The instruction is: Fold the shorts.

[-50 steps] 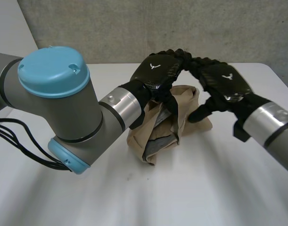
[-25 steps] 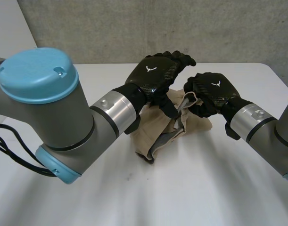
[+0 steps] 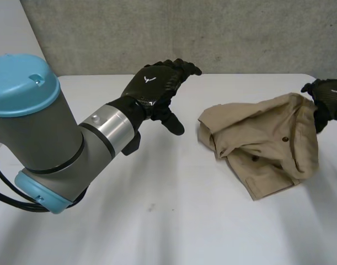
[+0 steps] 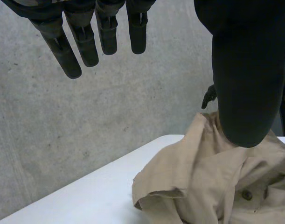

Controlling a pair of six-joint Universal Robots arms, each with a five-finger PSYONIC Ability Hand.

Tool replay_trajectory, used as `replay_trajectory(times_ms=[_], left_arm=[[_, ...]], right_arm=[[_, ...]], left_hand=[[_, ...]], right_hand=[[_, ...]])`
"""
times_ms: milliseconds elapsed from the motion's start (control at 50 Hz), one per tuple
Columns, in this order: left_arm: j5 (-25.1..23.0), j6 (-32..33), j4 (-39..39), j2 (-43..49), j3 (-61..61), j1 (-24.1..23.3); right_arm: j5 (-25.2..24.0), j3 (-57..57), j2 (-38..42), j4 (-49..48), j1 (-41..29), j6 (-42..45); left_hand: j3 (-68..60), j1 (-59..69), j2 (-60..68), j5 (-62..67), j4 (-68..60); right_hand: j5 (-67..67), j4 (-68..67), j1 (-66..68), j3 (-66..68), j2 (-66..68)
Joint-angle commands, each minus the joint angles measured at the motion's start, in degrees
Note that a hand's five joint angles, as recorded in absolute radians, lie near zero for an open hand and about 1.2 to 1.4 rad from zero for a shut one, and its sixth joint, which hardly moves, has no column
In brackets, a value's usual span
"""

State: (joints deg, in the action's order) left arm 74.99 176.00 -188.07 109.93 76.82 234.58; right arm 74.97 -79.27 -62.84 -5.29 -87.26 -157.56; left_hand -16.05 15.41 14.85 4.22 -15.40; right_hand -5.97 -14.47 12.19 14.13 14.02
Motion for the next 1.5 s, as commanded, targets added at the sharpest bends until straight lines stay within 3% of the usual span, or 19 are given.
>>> replay_trajectory(times_ms=[20,160,240,360,440,520,620,840,1040,1140,1200,1260,1300,1420,1500], left_arm=[[0.16,0.22,-0.19,4.06,-0.88,-0.18],[0.25,0.22,-0.19,6.26,-1.59,-0.26],[0.25,0.22,-0.19,6.43,-1.41,-0.26],[0.33,0.22,-0.19,6.43,-0.71,-0.35],[0.33,0.22,-0.19,6.35,-0.53,-0.44],[0.33,0.22,-0.19,6.35,-0.18,-0.27],[0.42,0.14,-0.28,6.26,0.43,-0.26],[0.42,0.14,-1.51,5.91,2.72,0.0],[0.42,0.14,-2.3,6.0,3.07,0.53],[0.42,0.14,-2.39,6.08,3.16,0.61],[0.42,0.14,-2.39,6.08,3.25,0.79],[0.42,0.14,-2.39,6.08,3.25,0.79],[0.42,0.14,-2.39,6.08,3.33,0.88],[0.6,0.14,-2.39,6.08,3.6,0.88],[1.47,-0.48,-2.13,6.08,3.69,0.79]], right_arm=[[0.71,-5.01,-7.28,5.73,-0.71,-0.47],[0.36,-15.02,-21.15,6.52,-1.42,-0.91],[-1.74,-20.21,-27.14,8.09,-3.96,-1.61],[-7.63,-24.27,-28.92,16.26,-6.08,-4.51],[-11.59,-25.85,-28.65,20.93,-6.25,-9.08],[-12.74,-28.05,-26.11,17.43,-5.64,-12.33],[-10.2,-29.37,-17.86,8.21,-6.6,-15.49],[-1.32,-26.65,-7.39,-0.33,-9.77,-16.2],[0.97,-23.48,-3.52,-2.62,-13.72,-16.2],[4.65,-21.46,-1.06,-3.85,-15.57,-15.68],[5.71,-20.93,-0.35,-4.02,-15.92,-15.41],[6.33,-20.41,0.44,-4.11,-16.1,-15.24],[6.33,-19.97,0.44,-4.2,-16.27,-15.06],[5.45,-19.52,-3.94,-3.68,-16.71,-12.43],[5.11,-16.81,-12.29,-2.1,-19.25,-9.7]], left_hand=[[1.8,-1.16,-0.6,0.03,1.14],[1.46,-0.82,-0.26,0.37,0.81],[1.46,-0.82,-0.26,0.37,0.81],[1.63,-0.99,-0.43,0.2,0.98],[1.63,-0.99,-0.43,0.2,0.98],[1.63,-0.99,-0.43,0.2,0.98],[1.63,-0.99,-0.43,0.2,0.98],[1.8,-1.16,-0.6,0.03,1.14],[1.8,-1.16,-0.6,0.03,1.14],[1.8,-1.16,-0.6,0.03,1.14],[1.8,-1.16,-0.6,0.03,1.14],[1.8,-1.16,-0.6,0.03,1.14],[1.8,-1.16,-0.6,0.03,1.14],[1.3,-0.65,-0.1,0.53,0.64],[0.79,-0.15,0.41,1.04,0.14]], right_hand=[[5.97,4.47,-2.19,-4.13,-4.02],[5.29,3.79,-1.51,-3.45,-3.34],[-8.7,-10.2,12.48,10.54,10.65],[-23.04,-24.54,26.82,24.88,24.99],[-21.88,-23.38,25.66,23.72,23.83],[-19.69,-21.19,23.47,21.53,21.64],[-13.13,-14.63,16.91,14.97,15.08],[-13.12,-14.63,16.91,14.96,15.07],[-14.63,-16.14,18.42,16.48,16.59],[-16.31,-17.82,20.1,18.16,18.27],[-21.68,-23.18,25.46,23.52,23.63],[-40.64,-42.14,44.42,42.48,42.59],[-63.91,-65.42,67.7,65.76,65.87],[-64.03,-65.53,67.81,65.87,65.98],[-64.03,-65.53,67.81,65.87,65.98]])
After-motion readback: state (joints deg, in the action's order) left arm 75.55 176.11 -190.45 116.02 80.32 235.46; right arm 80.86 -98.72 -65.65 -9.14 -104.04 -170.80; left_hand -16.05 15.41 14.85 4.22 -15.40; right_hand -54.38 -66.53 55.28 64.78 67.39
